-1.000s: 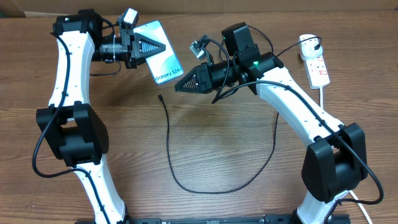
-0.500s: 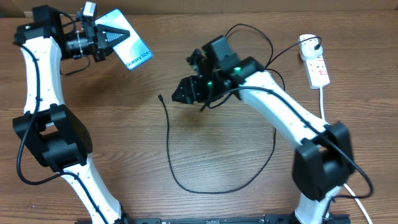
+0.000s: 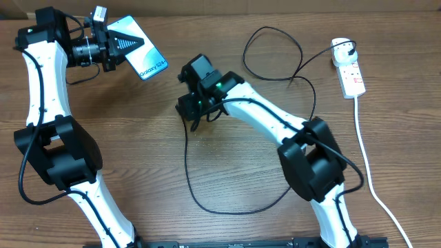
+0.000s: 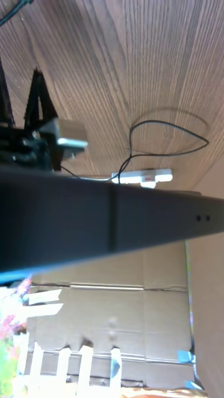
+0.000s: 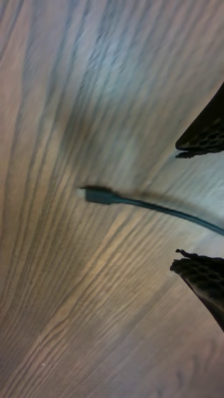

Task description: Plug charger to phone and switch on socket

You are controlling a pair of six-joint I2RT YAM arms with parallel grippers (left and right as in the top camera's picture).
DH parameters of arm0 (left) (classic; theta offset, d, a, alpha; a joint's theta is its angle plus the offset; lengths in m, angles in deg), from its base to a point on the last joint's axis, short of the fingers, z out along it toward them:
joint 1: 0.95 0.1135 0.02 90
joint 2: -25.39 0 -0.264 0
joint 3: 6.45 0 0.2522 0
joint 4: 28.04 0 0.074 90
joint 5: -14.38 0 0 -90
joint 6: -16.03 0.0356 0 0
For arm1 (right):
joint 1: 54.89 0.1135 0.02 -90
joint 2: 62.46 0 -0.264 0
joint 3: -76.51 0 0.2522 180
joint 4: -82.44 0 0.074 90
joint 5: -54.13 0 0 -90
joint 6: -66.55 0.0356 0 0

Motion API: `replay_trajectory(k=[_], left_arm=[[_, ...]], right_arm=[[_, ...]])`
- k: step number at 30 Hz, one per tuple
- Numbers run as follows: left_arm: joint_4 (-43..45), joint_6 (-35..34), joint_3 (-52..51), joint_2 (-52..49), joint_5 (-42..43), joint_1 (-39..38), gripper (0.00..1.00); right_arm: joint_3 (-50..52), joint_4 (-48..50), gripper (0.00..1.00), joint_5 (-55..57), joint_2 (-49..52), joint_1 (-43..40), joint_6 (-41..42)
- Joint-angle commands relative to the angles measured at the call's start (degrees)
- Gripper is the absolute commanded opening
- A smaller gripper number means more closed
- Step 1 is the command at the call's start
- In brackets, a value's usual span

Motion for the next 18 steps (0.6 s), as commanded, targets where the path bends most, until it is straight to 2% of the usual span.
replay_trajectory(k=[1, 18], left_arm=[[-0.2, -0.2, 0.4, 0.5, 1.4, -0.4, 0.04], [-2.1, -0.1, 0.4, 0.5, -2.5, -0.4, 0.04]], right_arm=[[-1.7, 2.4, 0.50, 0.5, 2.8, 0.3, -2.8], [-1.6, 12.7, 0.47, 0.7, 7.5, 0.7, -3.3]])
